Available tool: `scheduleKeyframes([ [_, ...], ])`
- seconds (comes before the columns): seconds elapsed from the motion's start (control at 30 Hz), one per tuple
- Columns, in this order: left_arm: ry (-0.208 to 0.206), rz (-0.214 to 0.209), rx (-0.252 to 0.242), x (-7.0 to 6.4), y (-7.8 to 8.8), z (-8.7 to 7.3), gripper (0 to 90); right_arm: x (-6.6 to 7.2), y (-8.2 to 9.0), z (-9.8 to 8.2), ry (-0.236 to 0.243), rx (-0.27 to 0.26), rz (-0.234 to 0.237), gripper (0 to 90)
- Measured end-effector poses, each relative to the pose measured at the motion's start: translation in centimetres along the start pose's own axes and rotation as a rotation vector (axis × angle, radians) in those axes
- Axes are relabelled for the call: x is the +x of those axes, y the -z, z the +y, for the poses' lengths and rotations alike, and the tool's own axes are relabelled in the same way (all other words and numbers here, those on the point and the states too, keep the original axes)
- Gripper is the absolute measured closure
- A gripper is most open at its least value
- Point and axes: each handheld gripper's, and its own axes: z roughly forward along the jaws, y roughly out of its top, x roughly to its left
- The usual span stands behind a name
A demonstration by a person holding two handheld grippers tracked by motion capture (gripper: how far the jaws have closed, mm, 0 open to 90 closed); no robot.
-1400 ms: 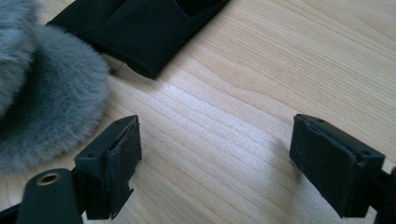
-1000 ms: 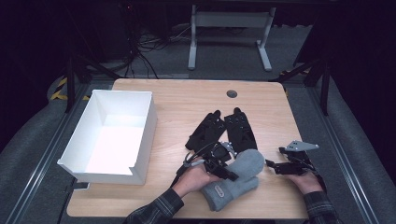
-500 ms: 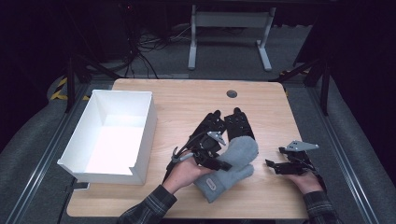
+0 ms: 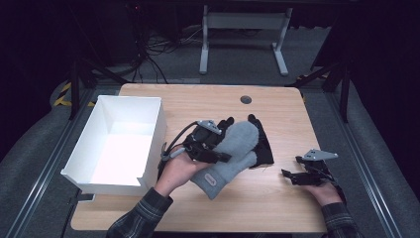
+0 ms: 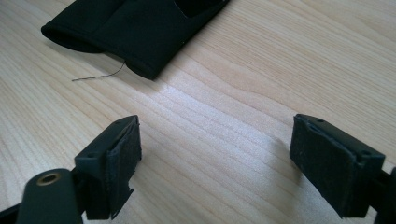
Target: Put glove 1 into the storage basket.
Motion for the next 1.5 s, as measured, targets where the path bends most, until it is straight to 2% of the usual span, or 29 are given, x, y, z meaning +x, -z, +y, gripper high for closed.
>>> scheduleKeyframes([
  [0.1,0.008,0.019,-0.014,0.2,1.5,0.3,75.6,0.0,0.0,0.0,-0.001,0.000,0.001,17.1],
  [0.13,0.008,0.019,-0.014,0.2,1.5,0.3,75.6,0.0,0.0,0.0,-0.001,0.000,0.001,17.1],
  [0.2,0.017,0.029,-0.030,0.6,3.0,0.5,75.6,0.0,0.0,0.0,0.000,0.000,0.001,17.1],
  [0.23,0.017,0.029,-0.030,0.6,3.0,0.5,75.6,0.0,0.0,0.0,0.000,0.000,0.001,17.1],
  [0.4,0.029,0.058,-0.062,1.3,6.1,0.8,75.6,0.0,0.0,0.0,0.000,0.000,0.000,17.1],
  [0.57,0.042,0.104,-0.088,1.9,9.2,0.5,75.6,0.0,0.0,0.0,0.000,0.000,0.000,17.1],
  [0.63,0.046,0.108,-0.091,2.0,9.6,0.5,75.6,0.0,0.0,0.0,0.000,0.000,0.001,17.1],
  [0.73,0.063,0.134,-0.105,2.6,11.7,0.0,75.6,0.0,0.0,0.0,-0.001,0.000,0.001,17.1],
  [0.87,0.080,0.166,-0.127,3.1,13.7,-0.6,75.6,0.0,0.0,0.0,-0.001,0.000,0.001,17.1],
  [0.9,0.080,0.166,-0.127,3.1,13.7,-0.6,75.6,0.0,0.0,0.0,-0.001,0.000,0.001,17.1],
  [1.07,0.111,0.217,-0.159,4.0,16.6,-1.4,75.7,0.0,0.0,0.0,-0.001,0.000,0.001,17.1],
  [1.2,0.158,0.252,-0.182,5.0,18.6,-2.8,75.7,0.0,0.0,0.0,-0.001,0.000,-0.001,17.1],
  [1.33,0.200,0.282,-0.192,6.0,19.7,-4.4,75.6,0.0,0.0,0.0,-0.001,0.000,-0.001,17.1],
  [1.5,0.252,0.319,-0.188,7.3,20.3,-6.4,75.7,0.0,0.0,0.0,-0.002,0.000,-0.002,17.1],
])
